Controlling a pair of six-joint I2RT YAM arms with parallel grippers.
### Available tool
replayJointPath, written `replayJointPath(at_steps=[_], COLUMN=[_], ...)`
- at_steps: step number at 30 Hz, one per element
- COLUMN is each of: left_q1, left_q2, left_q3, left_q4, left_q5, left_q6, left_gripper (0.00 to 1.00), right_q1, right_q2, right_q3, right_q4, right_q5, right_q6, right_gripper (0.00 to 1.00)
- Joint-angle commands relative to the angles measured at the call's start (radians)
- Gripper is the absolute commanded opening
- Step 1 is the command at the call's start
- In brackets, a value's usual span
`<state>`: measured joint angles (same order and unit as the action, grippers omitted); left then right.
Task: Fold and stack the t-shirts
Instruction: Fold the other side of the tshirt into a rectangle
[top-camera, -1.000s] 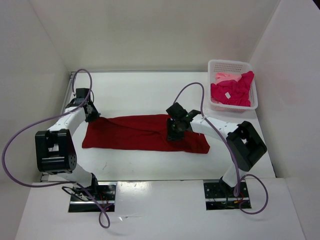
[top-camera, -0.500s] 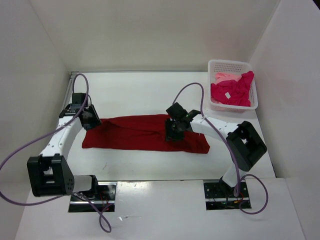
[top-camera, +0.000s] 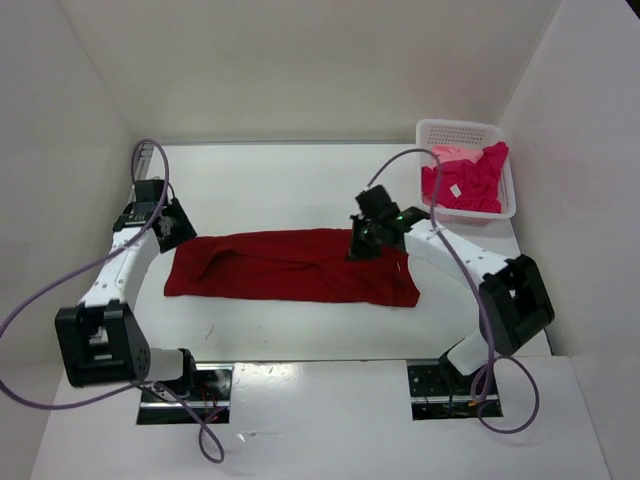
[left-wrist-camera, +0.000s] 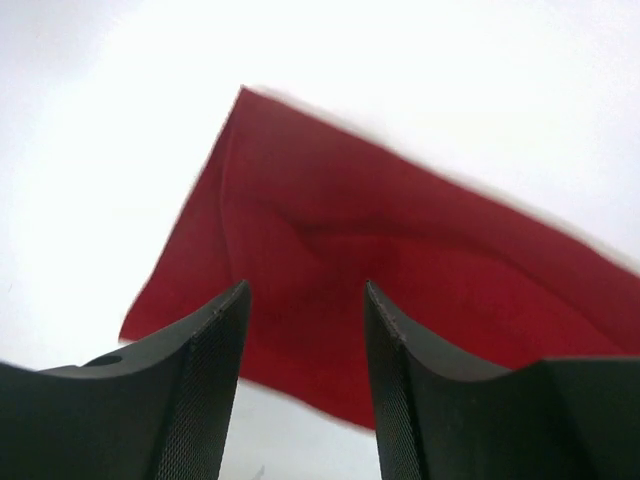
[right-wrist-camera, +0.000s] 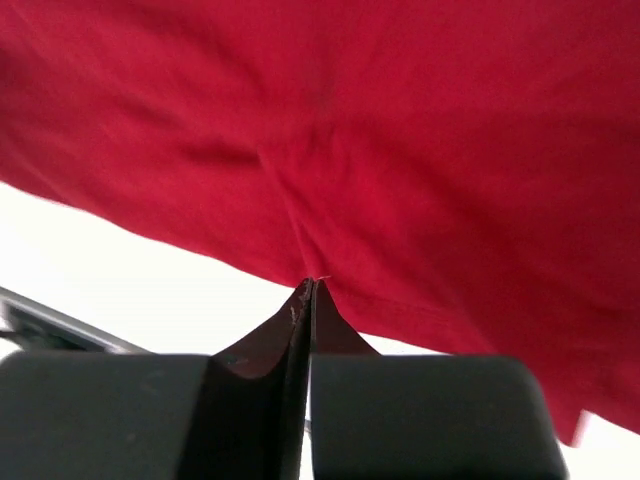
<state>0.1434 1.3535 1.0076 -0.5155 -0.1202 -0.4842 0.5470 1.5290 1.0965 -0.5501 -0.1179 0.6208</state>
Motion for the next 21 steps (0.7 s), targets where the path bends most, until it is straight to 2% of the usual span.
replayJointPath(at_steps=[1,3,5,9,13,18,21], left_q1=[0.064,0.092,0.118,0.166,0.176,0.176,0.176], left_q2=[0.108,0.165,0.234,0.280,0.300,0.338,0.336], left_q3=[0.053,0.056,0.070,0.078,0.078,0.064,0.025], left_q4=[0.092,0.095,0.106,0.136,0.157,0.193,0.203], left_q5=[0.022,0.010,0.025,0.126,0.096,0.195,0.205], left_q6=[-0.034,-0.034,-0.035,-0.068,-0.068,-0.070,-0.076], left_gripper=[0.59,0.61,0.61,0.55,0.54,0.48,0.43], right_q1=[-0.151,-0.209,-0.235,-0.244,-0.266,-0.289,-0.289], right_q2=[-0.082,-0.083,-0.092,-0.121,-0.144,-0.165,-0.165], right_q3=[0.048,0.037,0.026,0.002,-0.044,-0.068,-0.077], right_q4=[0.041,0.064,0.064,0.055,0.063,0.064,0.064], right_q5=[-0.013,-0.047,-0.069,-0.060,-0.049,-0.049,-0.060], right_q6=[0.036,0.039,0.039,0.030,0.020,0.007,0.000], right_gripper=[0.05,0.12,0.15,0.20,0.22,0.24,0.24])
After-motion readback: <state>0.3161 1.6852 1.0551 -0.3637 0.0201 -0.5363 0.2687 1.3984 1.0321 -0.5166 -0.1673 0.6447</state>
